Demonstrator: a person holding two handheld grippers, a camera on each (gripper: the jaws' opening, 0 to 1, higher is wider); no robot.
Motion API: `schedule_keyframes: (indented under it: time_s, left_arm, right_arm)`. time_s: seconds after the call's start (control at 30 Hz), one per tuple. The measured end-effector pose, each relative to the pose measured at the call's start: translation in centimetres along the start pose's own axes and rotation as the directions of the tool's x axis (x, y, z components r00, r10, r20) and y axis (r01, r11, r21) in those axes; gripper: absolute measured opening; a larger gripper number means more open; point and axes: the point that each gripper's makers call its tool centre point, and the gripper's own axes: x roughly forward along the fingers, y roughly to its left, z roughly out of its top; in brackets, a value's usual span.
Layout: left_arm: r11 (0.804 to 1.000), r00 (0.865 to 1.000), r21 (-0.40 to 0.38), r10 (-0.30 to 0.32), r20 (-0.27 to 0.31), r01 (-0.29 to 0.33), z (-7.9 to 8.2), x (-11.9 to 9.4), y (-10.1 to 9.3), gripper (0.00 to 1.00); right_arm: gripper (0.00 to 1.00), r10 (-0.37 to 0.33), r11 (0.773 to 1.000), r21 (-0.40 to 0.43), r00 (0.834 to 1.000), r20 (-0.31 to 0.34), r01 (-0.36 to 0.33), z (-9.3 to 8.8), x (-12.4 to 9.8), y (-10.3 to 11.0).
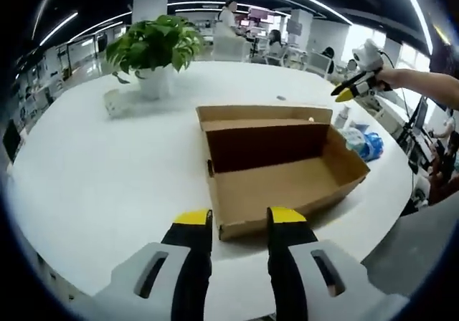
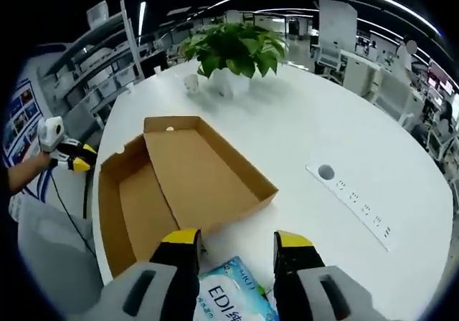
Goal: Operate the shoe box by opening the lid, removing the specified soft item, and placing it in the target area until the item is outside and the box remains undamaged.
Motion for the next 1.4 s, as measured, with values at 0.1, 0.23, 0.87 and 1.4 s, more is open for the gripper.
schedule_keyframes:
  time_s: [0.1,0.23,0.87,1.4]
  left_arm:
    - [1.000,1.000,-0.001,0.018,-0.023,-0.018,-0.2,0.5,0.2,0.25]
    - [1.000,0.998,-0.015,0.025,-0.051,-0.026,-0.3,1.6,0.8,0.22]
    - [0.988,0.990,-0.127,0.068,-0.121,-0.083,-2.2,4.0,1.7,0.05]
    - [0.976,0.983,-0.151,0.144,-0.111,-0.160,-2.2,4.0,1.8,0.01]
  right_arm:
    - [0.33,-0.003,0.999,0.047,1.000,0.009,0.002,0.2,0.6,0.1]
    - [0.30,-0.023,0.995,0.102,1.000,0.014,0.022,0.3,1.3,-0.2]
    - [0.23,-0.120,0.935,0.336,0.993,0.008,0.111,0.7,5.0,-1.6]
    - [0.20,-0.167,0.911,0.366,0.982,-0.087,0.188,0.7,8.5,-2.1]
